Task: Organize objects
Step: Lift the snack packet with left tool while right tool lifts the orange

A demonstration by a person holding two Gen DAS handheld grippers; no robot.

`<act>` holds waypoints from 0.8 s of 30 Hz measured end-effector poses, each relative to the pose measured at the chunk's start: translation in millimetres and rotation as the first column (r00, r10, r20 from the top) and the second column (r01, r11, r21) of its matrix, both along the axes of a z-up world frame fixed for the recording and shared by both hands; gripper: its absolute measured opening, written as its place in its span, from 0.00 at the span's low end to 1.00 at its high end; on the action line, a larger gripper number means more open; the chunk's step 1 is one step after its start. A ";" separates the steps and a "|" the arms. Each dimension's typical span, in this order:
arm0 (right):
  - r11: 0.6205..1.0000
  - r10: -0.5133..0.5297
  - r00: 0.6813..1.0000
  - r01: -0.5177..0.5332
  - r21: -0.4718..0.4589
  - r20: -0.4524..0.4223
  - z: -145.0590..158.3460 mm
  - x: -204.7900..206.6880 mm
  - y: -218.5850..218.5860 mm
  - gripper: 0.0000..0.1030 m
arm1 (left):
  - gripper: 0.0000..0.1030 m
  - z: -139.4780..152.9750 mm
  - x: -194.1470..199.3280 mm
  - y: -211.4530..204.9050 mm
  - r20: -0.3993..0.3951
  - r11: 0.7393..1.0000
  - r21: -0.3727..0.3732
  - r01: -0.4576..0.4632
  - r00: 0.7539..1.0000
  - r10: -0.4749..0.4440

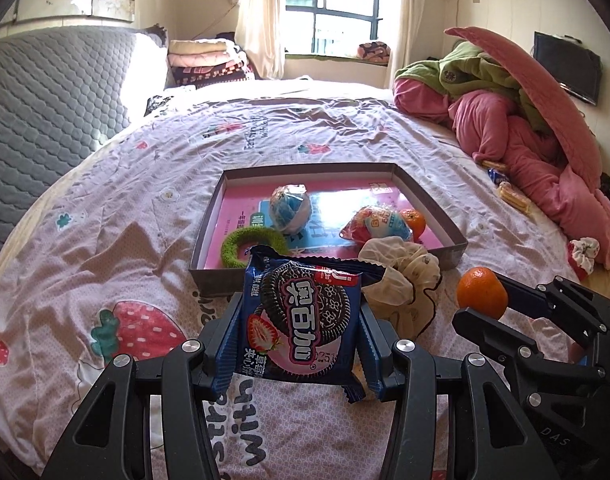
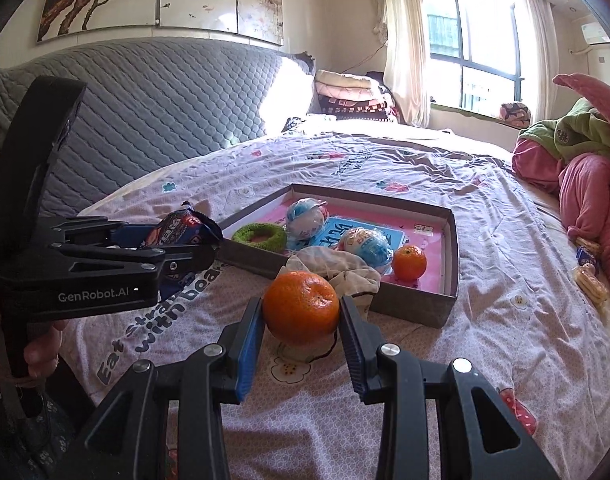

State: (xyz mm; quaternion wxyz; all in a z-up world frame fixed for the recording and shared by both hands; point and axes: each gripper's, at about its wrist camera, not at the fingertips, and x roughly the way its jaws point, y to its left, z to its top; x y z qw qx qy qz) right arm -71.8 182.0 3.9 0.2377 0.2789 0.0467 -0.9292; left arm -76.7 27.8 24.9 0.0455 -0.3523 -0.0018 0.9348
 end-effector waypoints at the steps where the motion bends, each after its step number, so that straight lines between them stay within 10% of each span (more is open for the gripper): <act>1: 1.000 0.000 1.000 0.000 -0.004 0.000 0.8 0.0 1.0 0.37 | 0.51 0.6 -0.1 0.3 -0.002 1.000 0.003 0.000 1.000 0.000; 24: 0.996 -0.053 0.998 0.052 -0.069 -0.018 15.2 -11.5 16.1 0.37 | 0.51 7.8 -7.4 4.7 -0.030 1.000 0.019 -0.006 1.000 0.007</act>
